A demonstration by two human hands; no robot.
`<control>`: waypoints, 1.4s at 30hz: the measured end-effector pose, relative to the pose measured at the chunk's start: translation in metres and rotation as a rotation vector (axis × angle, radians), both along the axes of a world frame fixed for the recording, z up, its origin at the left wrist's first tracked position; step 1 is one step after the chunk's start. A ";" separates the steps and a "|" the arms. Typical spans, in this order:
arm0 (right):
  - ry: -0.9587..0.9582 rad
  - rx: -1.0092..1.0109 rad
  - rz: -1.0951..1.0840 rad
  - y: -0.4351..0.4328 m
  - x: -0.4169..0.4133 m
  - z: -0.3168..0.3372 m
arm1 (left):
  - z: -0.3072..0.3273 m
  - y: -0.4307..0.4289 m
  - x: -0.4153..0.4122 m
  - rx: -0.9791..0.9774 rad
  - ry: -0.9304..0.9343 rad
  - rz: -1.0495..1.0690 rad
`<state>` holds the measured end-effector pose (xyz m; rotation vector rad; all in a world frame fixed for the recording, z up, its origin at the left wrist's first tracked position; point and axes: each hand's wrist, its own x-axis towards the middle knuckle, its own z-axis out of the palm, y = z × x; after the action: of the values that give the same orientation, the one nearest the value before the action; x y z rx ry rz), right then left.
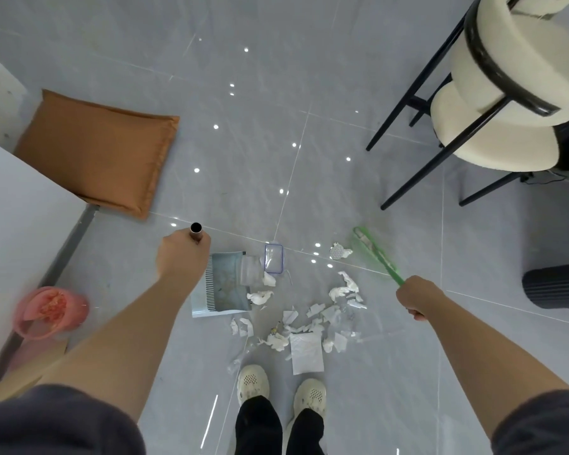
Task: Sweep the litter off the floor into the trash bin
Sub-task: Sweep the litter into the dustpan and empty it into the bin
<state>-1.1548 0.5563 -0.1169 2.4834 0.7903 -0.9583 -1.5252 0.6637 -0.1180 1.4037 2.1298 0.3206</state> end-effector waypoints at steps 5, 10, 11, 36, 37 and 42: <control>0.051 -0.108 0.084 -0.010 -0.018 -0.010 | -0.006 -0.005 0.014 -0.051 -0.014 -0.002; 0.082 -0.094 0.275 -0.010 -0.051 -0.018 | -0.007 -0.001 0.001 -0.158 -0.041 0.109; 0.087 -0.093 0.316 -0.008 -0.059 -0.019 | -0.006 -0.001 -0.001 -0.177 -0.057 0.128; 0.641 -0.054 0.245 -0.019 -0.117 0.008 | -0.028 -0.028 -0.003 -0.314 -0.255 0.099; 0.651 -0.045 0.217 -0.022 -0.112 0.010 | -0.029 -0.028 -0.003 -0.304 -0.257 0.099; 0.649 0.002 0.174 -0.044 -0.092 0.018 | -0.031 -0.035 -0.003 -0.266 -0.263 0.105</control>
<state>-1.2471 0.5127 -0.0991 2.0525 1.1676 -1.7186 -1.5286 0.6283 -0.1486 1.0409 1.9510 0.2366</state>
